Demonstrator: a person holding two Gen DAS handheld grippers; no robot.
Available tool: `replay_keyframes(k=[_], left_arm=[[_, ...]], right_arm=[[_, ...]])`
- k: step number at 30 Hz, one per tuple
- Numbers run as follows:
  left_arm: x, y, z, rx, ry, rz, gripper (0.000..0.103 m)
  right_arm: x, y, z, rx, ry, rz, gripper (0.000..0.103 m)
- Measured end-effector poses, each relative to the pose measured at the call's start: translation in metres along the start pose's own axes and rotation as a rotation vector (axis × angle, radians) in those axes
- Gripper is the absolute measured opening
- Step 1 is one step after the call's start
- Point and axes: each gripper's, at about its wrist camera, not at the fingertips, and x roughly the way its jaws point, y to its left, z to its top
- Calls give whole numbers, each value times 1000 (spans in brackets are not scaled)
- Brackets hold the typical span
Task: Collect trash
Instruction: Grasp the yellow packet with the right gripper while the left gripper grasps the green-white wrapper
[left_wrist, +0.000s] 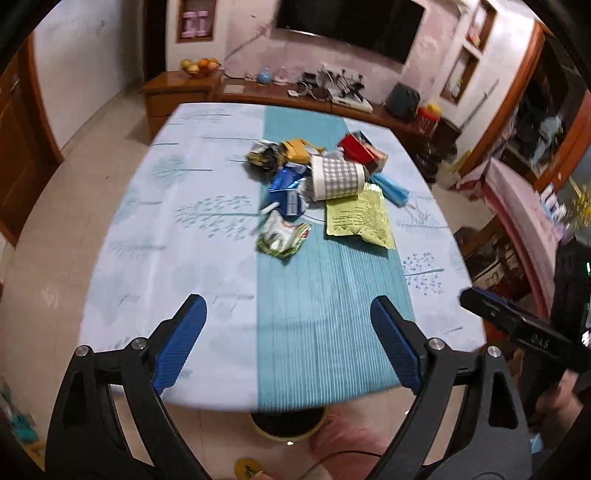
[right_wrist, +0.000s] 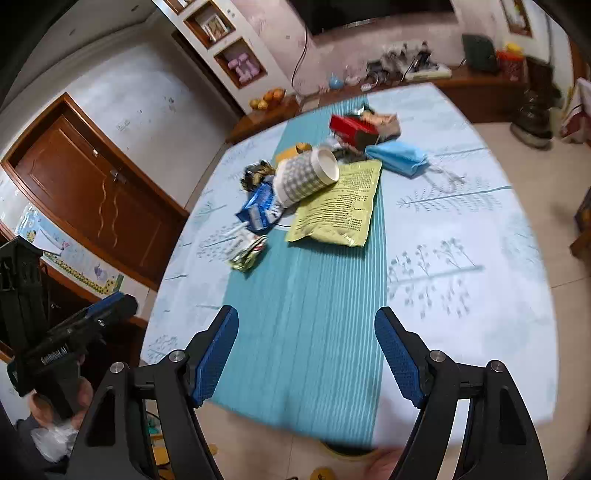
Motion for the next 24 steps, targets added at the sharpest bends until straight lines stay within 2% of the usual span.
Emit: replay_keyframes(k=[5, 11, 18, 21, 24], left_arm=[[77, -21, 24, 68, 39, 44, 89], [154, -17, 41, 26, 87, 81, 89], [188, 0, 50, -28, 91, 125, 89], [197, 5, 54, -33, 94, 139, 89], [205, 10, 57, -38, 100, 142, 89]], right_arm=[[64, -46, 33, 58, 64, 54, 75], [117, -79, 63, 122, 126, 142, 69], [149, -82, 83, 148, 130, 258, 62], [159, -79, 88, 163, 142, 286, 56], [170, -74, 92, 170, 170, 278, 40]])
